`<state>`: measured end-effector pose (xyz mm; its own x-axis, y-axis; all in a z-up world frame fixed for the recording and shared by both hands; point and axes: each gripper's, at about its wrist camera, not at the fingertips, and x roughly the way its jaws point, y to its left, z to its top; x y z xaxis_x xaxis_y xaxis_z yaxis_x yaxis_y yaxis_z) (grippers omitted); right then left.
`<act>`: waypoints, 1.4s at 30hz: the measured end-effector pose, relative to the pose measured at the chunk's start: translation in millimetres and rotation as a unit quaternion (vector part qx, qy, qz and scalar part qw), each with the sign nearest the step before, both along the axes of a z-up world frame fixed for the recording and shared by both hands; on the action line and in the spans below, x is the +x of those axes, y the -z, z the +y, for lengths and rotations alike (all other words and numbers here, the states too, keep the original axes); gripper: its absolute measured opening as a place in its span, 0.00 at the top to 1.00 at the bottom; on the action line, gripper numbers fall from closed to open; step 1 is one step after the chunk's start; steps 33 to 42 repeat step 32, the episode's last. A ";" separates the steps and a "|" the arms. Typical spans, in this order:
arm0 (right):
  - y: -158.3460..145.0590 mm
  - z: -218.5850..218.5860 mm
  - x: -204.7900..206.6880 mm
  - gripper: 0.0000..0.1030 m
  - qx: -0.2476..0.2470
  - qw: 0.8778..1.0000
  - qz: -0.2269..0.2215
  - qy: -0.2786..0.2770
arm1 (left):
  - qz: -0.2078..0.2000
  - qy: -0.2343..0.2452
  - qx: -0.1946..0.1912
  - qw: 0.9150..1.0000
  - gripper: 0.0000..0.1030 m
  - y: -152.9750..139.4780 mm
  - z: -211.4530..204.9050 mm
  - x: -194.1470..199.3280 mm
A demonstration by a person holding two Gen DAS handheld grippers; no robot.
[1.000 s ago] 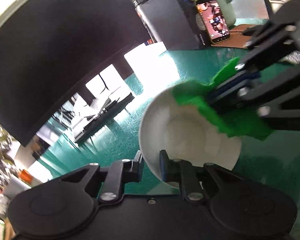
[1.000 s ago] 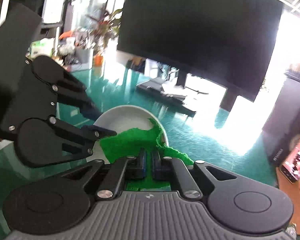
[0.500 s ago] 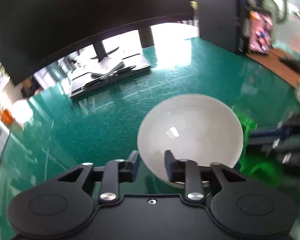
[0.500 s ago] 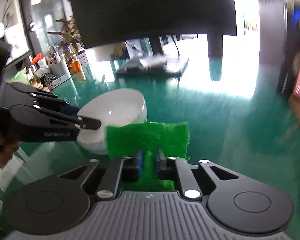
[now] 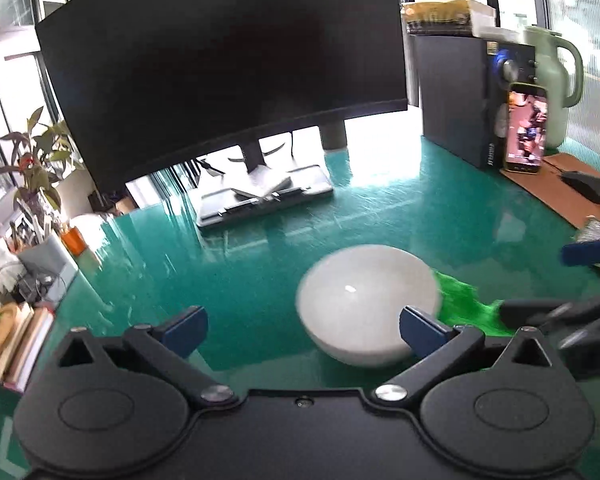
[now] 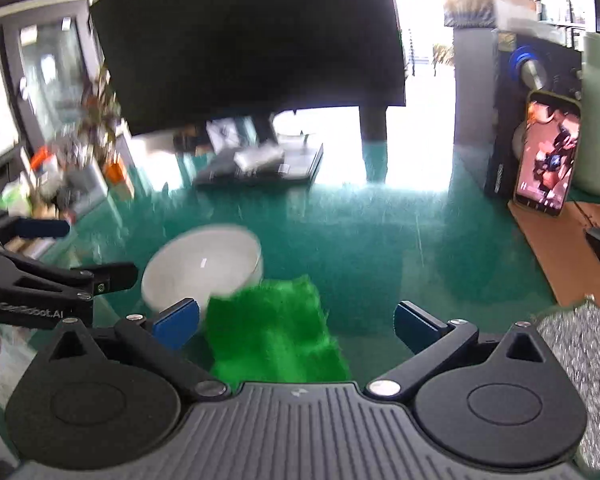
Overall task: Clean bowl
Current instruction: 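Release the green cloth beside the bowl with the right gripper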
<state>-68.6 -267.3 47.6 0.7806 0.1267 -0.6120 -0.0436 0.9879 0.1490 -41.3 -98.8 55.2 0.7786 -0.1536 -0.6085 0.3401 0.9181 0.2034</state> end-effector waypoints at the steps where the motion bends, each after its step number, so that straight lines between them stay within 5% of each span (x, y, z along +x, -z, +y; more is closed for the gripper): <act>1: -0.1 0.5 -2.6 0.00 -0.003 1.000 0.002 0.002 | -0.003 -0.015 0.004 1.000 0.00 1.1 -0.2 -4.1; 10: 2.2 18.4 -22.0 0.00 -0.015 0.998 0.030 0.047 | 0.037 -0.081 -0.065 0.994 0.00 6.8 27.2 -18.1; 16: 4.0 19.5 -30.1 0.00 0.019 0.997 0.041 0.066 | 0.039 -0.079 -0.045 0.995 0.00 15.0 25.9 -23.1; 23: -1.0 29.8 -40.1 0.00 -0.032 0.995 0.025 0.090 | 0.013 -0.070 -0.022 0.997 0.00 12.7 21.3 -33.0; 28: 0.8 40.3 -54.9 0.00 -0.077 0.989 -0.034 0.123 | -0.015 -0.063 -0.024 0.998 0.00 11.2 20.3 -39.3; 32: 2.0 36.5 -52.5 0.00 -0.060 0.991 -0.026 0.115 | -0.055 -0.070 0.001 0.996 0.00 10.5 14.6 -47.8; 42: 2.0 36.5 -52.5 0.00 -0.060 0.991 -0.026 0.115 | -0.055 -0.070 0.001 0.996 0.00 10.5 14.6 -47.8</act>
